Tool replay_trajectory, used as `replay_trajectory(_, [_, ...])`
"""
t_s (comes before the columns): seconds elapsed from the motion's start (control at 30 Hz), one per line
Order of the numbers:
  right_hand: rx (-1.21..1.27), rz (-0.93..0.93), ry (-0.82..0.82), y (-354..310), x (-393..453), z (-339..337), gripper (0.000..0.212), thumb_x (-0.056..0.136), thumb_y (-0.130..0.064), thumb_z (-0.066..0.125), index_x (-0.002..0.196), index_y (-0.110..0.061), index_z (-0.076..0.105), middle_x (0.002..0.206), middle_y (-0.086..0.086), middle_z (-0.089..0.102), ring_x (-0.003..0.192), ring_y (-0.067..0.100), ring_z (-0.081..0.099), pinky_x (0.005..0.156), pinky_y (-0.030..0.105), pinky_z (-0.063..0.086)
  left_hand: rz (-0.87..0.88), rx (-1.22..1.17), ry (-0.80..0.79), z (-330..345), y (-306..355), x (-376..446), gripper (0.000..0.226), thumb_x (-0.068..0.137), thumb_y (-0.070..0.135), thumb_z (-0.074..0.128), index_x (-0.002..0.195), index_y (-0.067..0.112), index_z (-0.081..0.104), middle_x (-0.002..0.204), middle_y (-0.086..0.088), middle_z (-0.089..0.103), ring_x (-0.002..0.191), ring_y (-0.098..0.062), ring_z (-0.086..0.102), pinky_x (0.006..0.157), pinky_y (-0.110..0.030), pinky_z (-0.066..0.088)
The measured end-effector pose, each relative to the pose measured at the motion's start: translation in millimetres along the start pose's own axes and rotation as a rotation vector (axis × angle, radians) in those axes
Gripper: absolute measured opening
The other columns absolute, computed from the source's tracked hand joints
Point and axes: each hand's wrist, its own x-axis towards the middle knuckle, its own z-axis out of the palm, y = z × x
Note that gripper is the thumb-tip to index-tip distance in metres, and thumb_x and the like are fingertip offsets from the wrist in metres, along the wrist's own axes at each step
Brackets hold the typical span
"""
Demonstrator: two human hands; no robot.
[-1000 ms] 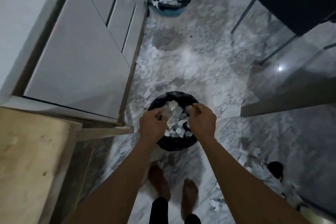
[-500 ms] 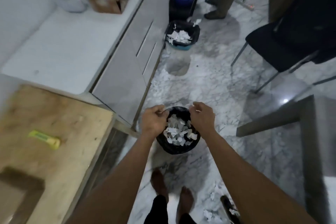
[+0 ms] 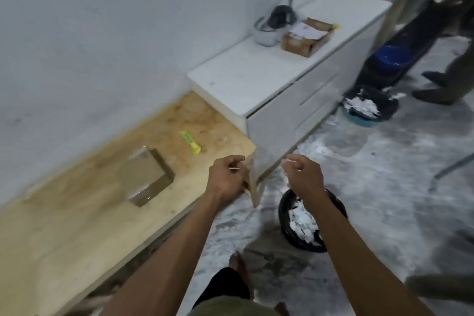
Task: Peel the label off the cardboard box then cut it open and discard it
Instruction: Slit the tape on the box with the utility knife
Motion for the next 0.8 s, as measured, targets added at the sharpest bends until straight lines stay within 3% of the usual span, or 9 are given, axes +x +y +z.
replay_trajectory(0.07, [-0.032, -0.055, -0.072, -17.7, -0.3, 29.9, 0.031, 0.088, -0.032, 0.066, 0.116, -0.019, 0.067, 0.110, 0.003, 0.071, 0.098, 0.024, 0.066, 0.090, 0.040, 0.054, -0.051, -0.029, 0.053, -29.4, -11.8, 0.1, 0.023, 0.089, 0.022, 0.071, 0.111, 0.014, 0.074, 0.098, -0.004, 0.076, 0.087, -0.014, 0.073, 0.081, -0.026, 0.057])
replay_trajectory(0.13, [-0.024, -0.071, -0.149, -36.0, 0.3, 60.7, 0.028, 0.089, -0.027, 0.067, 0.115, -0.016, 0.067, 0.107, 0.003, 0.069, 0.099, 0.019, 0.064, 0.091, 0.033, 0.051, -0.087, -0.076, 0.098, -56.4, -24.6, 1.5, 0.026, 0.089, 0.022, 0.073, 0.113, 0.012, 0.073, 0.102, -0.007, 0.075, 0.093, -0.022, 0.073, 0.081, -0.028, 0.055])
replay_trajectory(0.23, [-0.087, -0.099, -0.251, -58.8, 5.2, 109.0, 0.023, 0.089, -0.028, 0.068, 0.111, -0.019, 0.068, 0.096, -0.002, 0.066, 0.096, 0.017, 0.063, 0.092, 0.034, 0.051, -0.116, -0.103, 0.189, -94.8, -49.2, 3.9, 0.025, 0.091, 0.022, 0.071, 0.113, 0.011, 0.072, 0.102, -0.007, 0.074, 0.091, -0.022, 0.071, 0.073, -0.019, 0.050])
replay_trajectory(0.4, [-0.255, -0.123, -0.448, -80.9, 15.0, 186.4, 0.028, 0.090, -0.024, 0.067, 0.115, -0.012, 0.066, 0.097, 0.001, 0.066, 0.090, 0.015, 0.060, 0.079, 0.021, 0.040, -0.191, -0.113, 0.335, -153.0, -102.9, 12.7, 0.025, 0.088, 0.022, 0.074, 0.109, 0.008, 0.075, 0.099, -0.003, 0.077, 0.091, -0.014, 0.072, 0.089, -0.031, 0.057])
replay_trajectory(0.53, [-0.397, -0.150, -0.541, -93.2, 24.7, 242.0, 0.027, 0.089, -0.022, 0.068, 0.114, -0.011, 0.068, 0.109, 0.008, 0.071, 0.085, 0.016, 0.061, 0.073, 0.019, 0.040, -0.251, -0.131, 0.460, -189.2, -140.6, 22.9, 0.028, 0.086, 0.029, 0.076, 0.107, 0.011, 0.076, 0.099, -0.001, 0.077, 0.090, -0.014, 0.072, 0.089, -0.037, 0.058])
replay_trajectory(0.63, [-0.437, -0.197, -0.577, -99.4, 30.7, 278.0, 0.029, 0.088, -0.020, 0.068, 0.114, -0.007, 0.068, 0.109, 0.011, 0.072, 0.096, 0.021, 0.066, 0.078, 0.020, 0.042, -0.268, -0.091, 0.520, -209.0, -162.4, 30.1, 0.028, 0.088, 0.026, 0.074, 0.110, 0.008, 0.075, 0.100, -0.002, 0.076, 0.088, -0.013, 0.068, 0.084, -0.027, 0.053])
replay_trajectory(0.8, [-0.500, -0.227, -0.557, -109.7, 45.1, 325.2, 0.030, 0.090, -0.023, 0.063, 0.116, -0.011, 0.068, 0.112, 0.004, 0.072, 0.106, 0.020, 0.065, 0.088, 0.028, 0.046, -0.300, -0.061, 0.599, -227.8, -185.4, 52.6, 0.033, 0.092, 0.024, 0.067, 0.121, 0.008, 0.070, 0.113, -0.010, 0.073, 0.100, -0.021, 0.068, 0.084, -0.027, 0.049])
